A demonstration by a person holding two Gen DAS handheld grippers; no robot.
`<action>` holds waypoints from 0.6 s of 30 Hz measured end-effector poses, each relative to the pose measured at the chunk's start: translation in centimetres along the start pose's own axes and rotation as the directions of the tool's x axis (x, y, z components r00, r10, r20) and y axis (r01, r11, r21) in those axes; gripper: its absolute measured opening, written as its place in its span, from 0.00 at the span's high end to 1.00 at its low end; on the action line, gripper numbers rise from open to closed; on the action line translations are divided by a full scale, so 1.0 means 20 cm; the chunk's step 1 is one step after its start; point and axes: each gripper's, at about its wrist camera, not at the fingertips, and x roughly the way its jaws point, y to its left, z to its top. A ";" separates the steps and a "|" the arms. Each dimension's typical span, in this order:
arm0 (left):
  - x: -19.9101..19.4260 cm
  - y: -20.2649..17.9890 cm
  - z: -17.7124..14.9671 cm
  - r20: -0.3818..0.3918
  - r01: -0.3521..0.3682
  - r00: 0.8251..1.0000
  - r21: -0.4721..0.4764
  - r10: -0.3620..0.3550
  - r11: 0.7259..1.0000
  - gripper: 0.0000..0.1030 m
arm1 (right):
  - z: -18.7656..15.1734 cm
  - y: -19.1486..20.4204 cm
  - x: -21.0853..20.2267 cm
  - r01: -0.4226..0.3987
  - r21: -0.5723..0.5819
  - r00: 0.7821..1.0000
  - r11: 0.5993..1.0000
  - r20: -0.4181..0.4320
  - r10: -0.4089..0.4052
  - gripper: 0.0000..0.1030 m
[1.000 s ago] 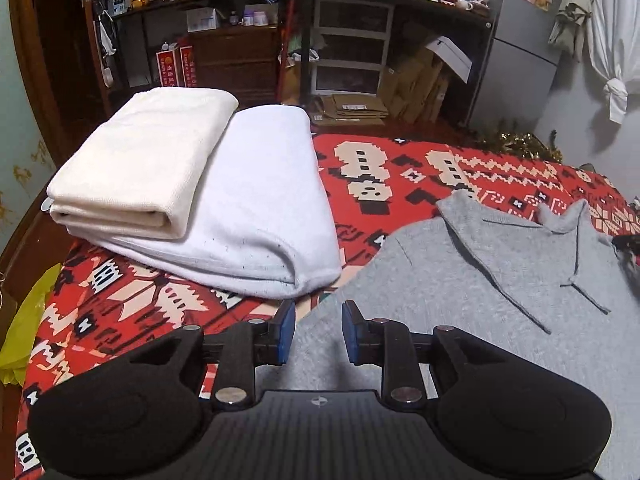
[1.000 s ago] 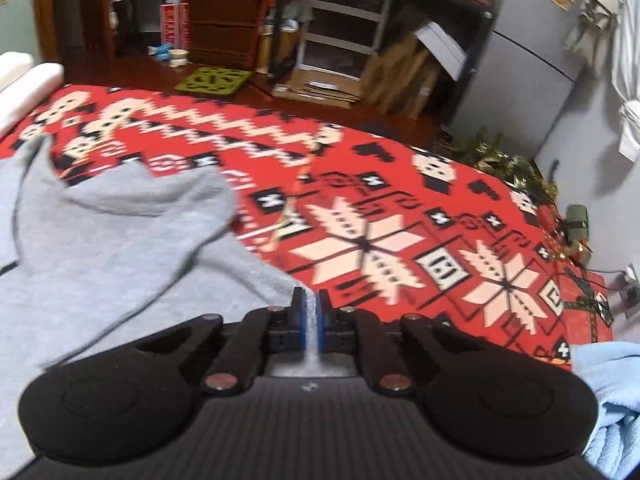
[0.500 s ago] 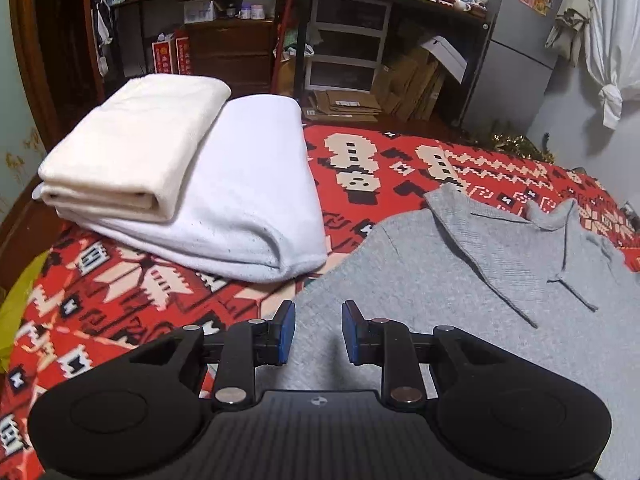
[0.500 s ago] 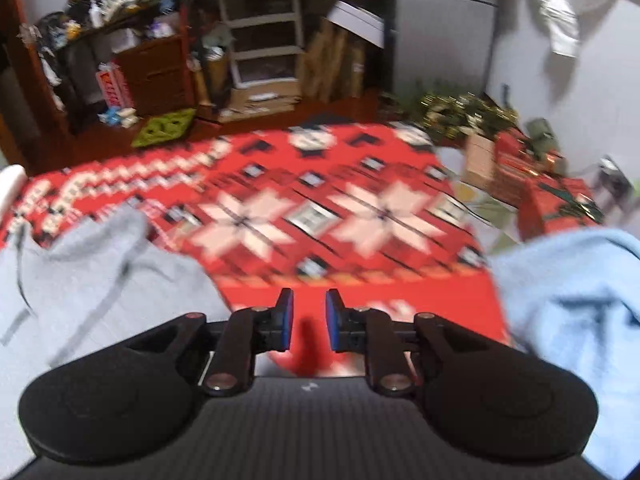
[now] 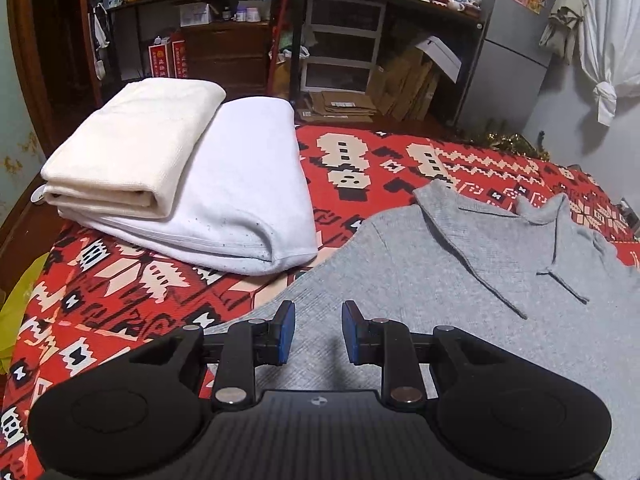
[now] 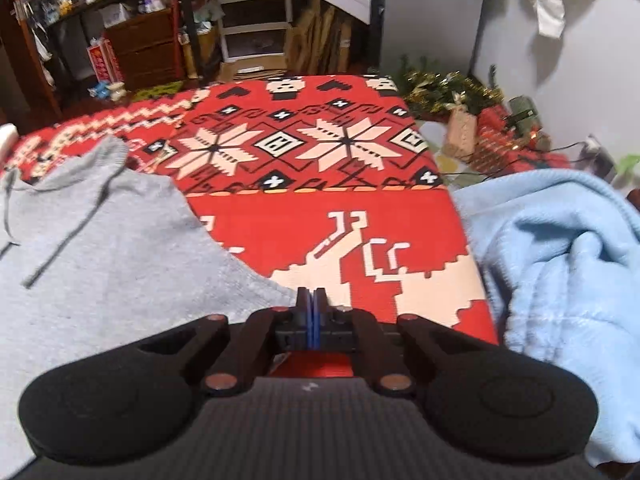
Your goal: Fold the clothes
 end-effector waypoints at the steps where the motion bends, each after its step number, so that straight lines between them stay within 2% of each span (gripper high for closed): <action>1: 0.00 0.00 0.00 0.000 -0.001 1.000 -0.001 0.001 1.000 0.76 | 0.01 0.01 -0.01 0.041 -0.010 0.999 0.999 0.008 -0.041 1.00; 3: -0.02 0.01 0.00 0.009 -0.007 1.000 0.001 0.007 1.000 0.76 | 0.02 -0.01 -0.03 0.098 0.011 0.995 0.995 0.021 -0.098 1.00; 5: -0.04 0.01 0.00 0.014 -0.010 1.000 0.000 0.010 1.000 0.76 | 0.02 -0.06 -0.03 0.099 0.066 0.995 0.993 0.006 -0.100 1.00; 9: -0.03 0.01 0.00 0.011 -0.006 1.000 -0.001 0.006 1.000 0.76 | 0.00 -0.05 0.00 0.117 0.049 0.993 0.992 -0.022 -0.116 1.00; 12: -0.04 0.00 -0.02 0.014 0.004 1.000 -0.006 -0.004 1.000 0.76 | 0.01 -0.06 0.00 0.127 0.086 0.992 0.988 -0.028 -0.126 0.99; 13: -0.04 -0.01 -0.02 0.015 0.010 1.000 -0.005 -0.010 1.000 0.76 | 0.01 -0.07 0.00 0.129 0.102 0.991 0.986 -0.030 -0.127 0.96; 14: -0.04 -0.02 -0.02 0.015 0.014 1.000 -0.002 -0.014 1.000 0.76 | 0.01 -0.07 -0.01 0.122 0.114 0.992 0.986 -0.029 -0.119 0.84; 15: -0.05 -0.02 -0.03 0.014 0.018 1.000 -0.001 -0.018 1.000 0.76 | 0.00 -0.08 -0.03 0.101 0.127 0.995 0.987 -0.019 -0.100 0.79; 18: -0.09 -0.04 -0.03 0.024 0.045 0.999 -0.008 -0.044 0.999 0.76 | -0.01 -0.10 -0.10 0.057 0.171 0.998 0.984 0.008 -0.059 0.79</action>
